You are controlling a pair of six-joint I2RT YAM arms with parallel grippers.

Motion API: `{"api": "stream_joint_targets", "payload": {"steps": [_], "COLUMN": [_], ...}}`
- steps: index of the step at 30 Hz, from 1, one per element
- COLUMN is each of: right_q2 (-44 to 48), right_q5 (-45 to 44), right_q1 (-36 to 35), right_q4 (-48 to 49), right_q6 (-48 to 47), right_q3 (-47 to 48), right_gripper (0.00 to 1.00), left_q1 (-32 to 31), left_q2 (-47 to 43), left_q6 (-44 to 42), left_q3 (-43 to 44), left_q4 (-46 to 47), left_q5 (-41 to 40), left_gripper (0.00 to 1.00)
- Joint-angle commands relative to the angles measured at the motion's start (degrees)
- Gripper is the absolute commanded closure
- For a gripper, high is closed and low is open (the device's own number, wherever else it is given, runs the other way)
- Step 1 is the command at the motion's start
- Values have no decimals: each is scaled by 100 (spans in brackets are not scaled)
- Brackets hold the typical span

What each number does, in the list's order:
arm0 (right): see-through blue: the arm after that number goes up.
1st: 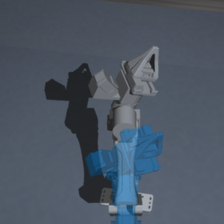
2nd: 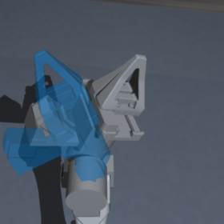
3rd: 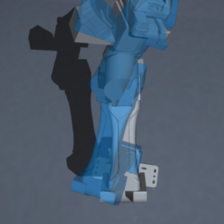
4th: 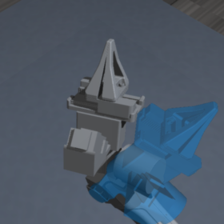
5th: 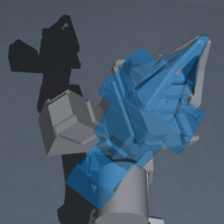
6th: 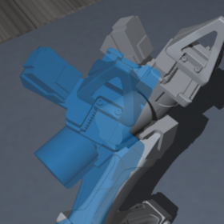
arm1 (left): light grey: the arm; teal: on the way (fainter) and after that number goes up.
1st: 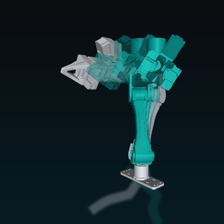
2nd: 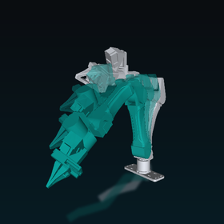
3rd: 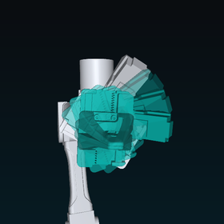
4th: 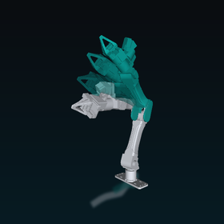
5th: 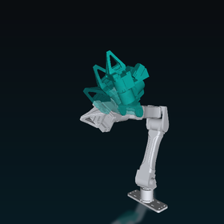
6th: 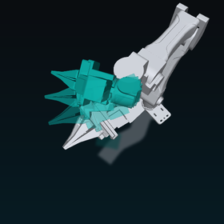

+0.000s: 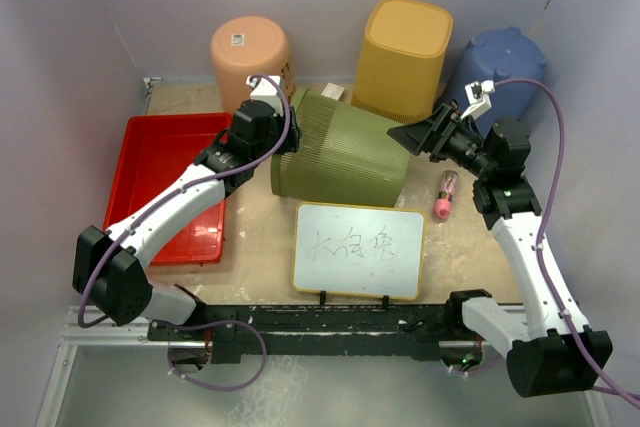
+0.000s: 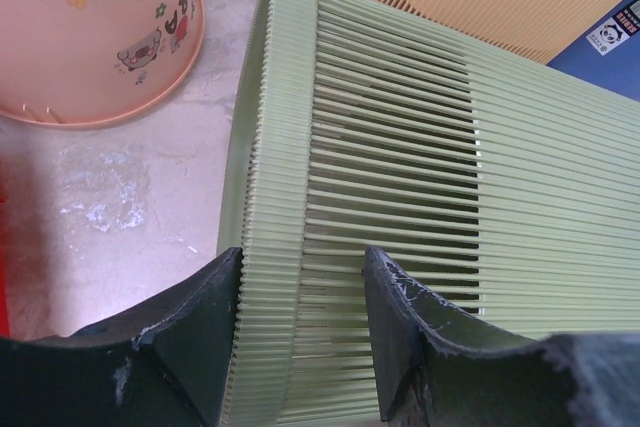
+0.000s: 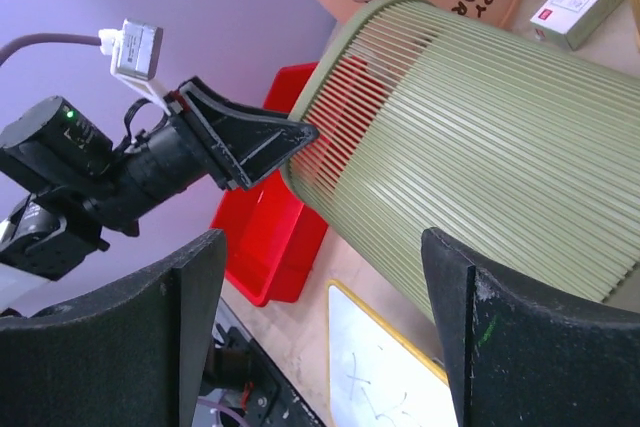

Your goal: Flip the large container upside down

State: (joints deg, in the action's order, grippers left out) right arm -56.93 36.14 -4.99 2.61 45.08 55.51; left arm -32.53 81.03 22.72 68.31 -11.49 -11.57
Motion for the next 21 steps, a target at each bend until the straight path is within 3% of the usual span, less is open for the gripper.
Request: {"api": "stream_joint_targets", "payload": {"steps": [1, 5, 8, 14, 21], "right_q2": [31, 17, -99, -343, -666], "right_q5": [-265, -1432, -1806, -1144, -434], "right_q1": [-19, 14, 86, 130, 130], "right_q4": [-177, -1402, -1703, -1099, -363], "right_q6": [-257, -645, -714, -451, -237], "right_q3": [408, 347, 143, -394, -623], "right_gripper": [18, 13, 11, 11, 13], "left_q1": [19, 20, 19, 19, 81], "left_q2": [153, 28, -137, -518, -259], "left_q6": [-57, -72, -132, -246, -219], "left_q3": [-182, -122, 120, 389, 306], "left_q4": [-355, -409, -563, -571, -584], "left_q5": [-69, -50, -66, -196, -402], "left_gripper": [52, 52, 52, 52, 53]}}
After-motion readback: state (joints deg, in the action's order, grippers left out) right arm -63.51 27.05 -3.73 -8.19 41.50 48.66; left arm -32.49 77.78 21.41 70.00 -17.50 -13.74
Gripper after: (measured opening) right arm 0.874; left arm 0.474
